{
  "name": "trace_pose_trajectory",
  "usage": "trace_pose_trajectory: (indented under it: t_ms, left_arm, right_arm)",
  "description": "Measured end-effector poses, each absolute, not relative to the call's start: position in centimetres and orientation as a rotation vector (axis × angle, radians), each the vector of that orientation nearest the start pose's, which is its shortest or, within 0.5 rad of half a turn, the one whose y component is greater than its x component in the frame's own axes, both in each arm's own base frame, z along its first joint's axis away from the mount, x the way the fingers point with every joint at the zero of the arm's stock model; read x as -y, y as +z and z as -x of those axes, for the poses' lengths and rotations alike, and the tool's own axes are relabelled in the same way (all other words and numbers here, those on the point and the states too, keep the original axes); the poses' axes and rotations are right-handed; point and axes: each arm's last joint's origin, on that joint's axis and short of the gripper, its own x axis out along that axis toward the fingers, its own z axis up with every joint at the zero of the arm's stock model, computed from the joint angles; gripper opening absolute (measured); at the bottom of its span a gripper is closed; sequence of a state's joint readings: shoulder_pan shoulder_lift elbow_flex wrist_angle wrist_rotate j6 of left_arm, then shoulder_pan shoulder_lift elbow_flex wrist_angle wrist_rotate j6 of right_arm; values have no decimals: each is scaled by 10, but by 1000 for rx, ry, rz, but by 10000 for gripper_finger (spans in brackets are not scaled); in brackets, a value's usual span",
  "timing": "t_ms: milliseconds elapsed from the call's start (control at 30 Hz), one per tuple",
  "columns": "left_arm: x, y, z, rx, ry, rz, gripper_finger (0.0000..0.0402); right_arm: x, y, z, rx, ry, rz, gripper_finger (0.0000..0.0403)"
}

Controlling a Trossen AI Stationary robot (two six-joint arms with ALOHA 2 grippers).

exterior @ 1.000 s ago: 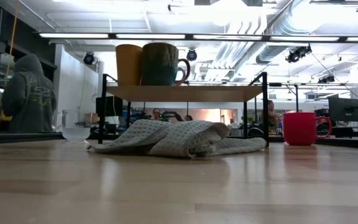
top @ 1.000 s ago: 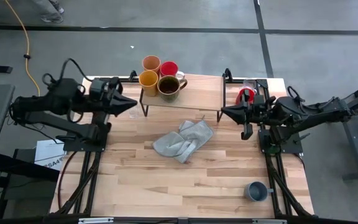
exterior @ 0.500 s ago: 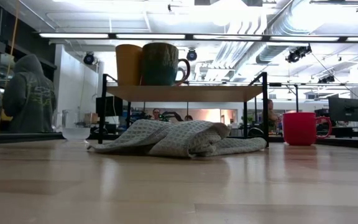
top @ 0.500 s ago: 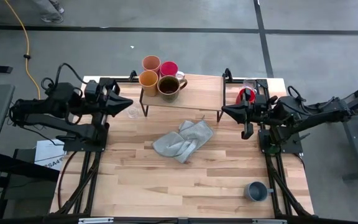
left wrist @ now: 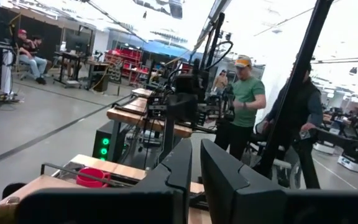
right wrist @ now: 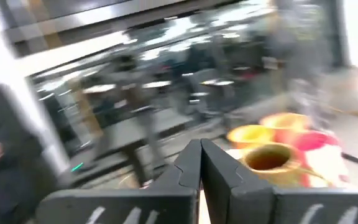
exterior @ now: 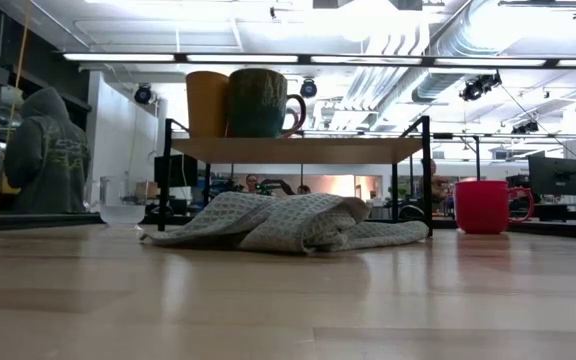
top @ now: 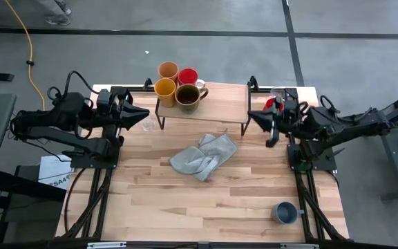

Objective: Stack small to large cups/mugs on shelf
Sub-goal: Put the red mug on the shelf

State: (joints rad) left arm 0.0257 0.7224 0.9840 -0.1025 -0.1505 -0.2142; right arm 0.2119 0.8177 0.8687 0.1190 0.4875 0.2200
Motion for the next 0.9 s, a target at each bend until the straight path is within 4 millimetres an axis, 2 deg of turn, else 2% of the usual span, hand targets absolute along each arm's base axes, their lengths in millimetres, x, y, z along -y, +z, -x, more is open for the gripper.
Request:
trace_pose_trajectory:
  t_ms: [133, 333, 467, 567, 733, 900]
  left_arm:
    - [-8, 414, -138, 175, 158, 226, 24]
    - [-8, 414, -138, 175, 158, 226, 23]
    - [-8, 414, -138, 175, 158, 226, 24]
    - [-8, 414, -138, 175, 158, 226, 23]
    - [-8, 414, -138, 175, 158, 226, 24]
    - [-8, 414, -138, 175, 158, 225, 24]
  right_arm:
    - [-8, 391, -165, 127, -507, -377, 0]
    - [20, 392, -136, -125, -912, -526, 0]
    - [34, 378, -120, -326, -1119, -600, 1]
    - [42, 361, -119, -475, -1176, -686, 15]
    - [58, 328, -132, -677, -1204, -776, 83]
    - [83, 297, -135, -769, -1379, -880, 182]
